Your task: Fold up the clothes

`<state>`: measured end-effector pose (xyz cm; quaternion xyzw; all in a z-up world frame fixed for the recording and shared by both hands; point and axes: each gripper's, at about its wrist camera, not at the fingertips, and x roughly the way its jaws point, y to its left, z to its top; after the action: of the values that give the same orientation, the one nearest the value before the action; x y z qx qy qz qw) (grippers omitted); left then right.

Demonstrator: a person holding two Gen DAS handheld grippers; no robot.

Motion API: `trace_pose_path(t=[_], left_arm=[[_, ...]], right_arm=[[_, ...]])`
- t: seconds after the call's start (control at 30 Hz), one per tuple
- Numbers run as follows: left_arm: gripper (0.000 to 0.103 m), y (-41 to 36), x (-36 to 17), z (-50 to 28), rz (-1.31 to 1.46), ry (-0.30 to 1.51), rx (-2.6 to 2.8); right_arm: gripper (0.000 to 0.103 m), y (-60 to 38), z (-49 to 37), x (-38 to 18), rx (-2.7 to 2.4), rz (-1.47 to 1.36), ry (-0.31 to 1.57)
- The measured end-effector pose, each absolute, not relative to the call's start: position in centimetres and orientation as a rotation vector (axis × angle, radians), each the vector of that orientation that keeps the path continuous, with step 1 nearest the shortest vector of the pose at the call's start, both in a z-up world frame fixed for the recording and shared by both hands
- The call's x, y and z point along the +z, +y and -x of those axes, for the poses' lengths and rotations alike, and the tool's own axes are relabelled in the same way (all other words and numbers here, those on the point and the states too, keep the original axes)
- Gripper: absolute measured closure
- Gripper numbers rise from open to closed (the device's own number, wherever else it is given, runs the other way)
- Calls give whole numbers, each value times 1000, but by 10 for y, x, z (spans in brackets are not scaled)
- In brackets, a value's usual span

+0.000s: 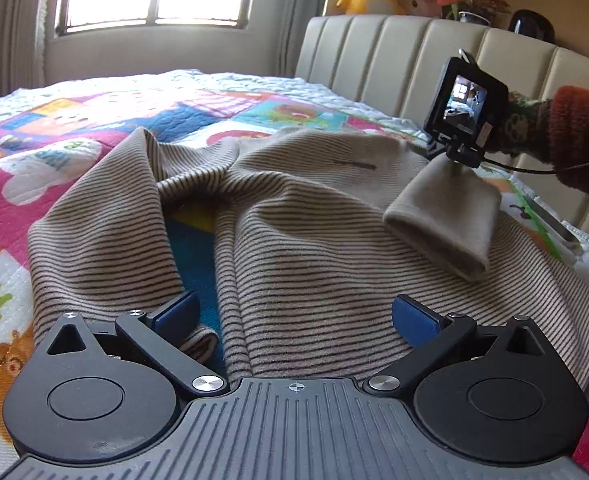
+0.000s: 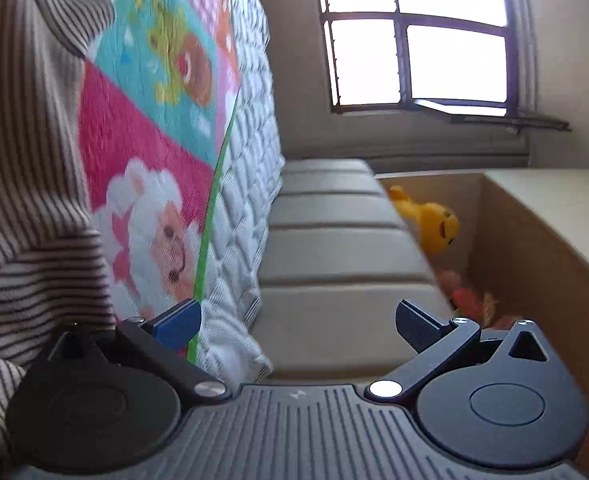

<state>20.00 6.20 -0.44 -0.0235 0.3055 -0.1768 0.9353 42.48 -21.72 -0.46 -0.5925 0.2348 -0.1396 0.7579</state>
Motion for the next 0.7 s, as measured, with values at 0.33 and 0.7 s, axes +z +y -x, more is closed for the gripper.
trace_pose_path(t=[0.33, 0.7], left_arm=[[0, 62, -2, -203, 56, 634, -364], [0, 70, 27, -159, -134, 505, -294]], right_arm=[[0, -235, -276, 108, 177, 313, 494], [0, -213, -174, 19, 417, -181, 695]])
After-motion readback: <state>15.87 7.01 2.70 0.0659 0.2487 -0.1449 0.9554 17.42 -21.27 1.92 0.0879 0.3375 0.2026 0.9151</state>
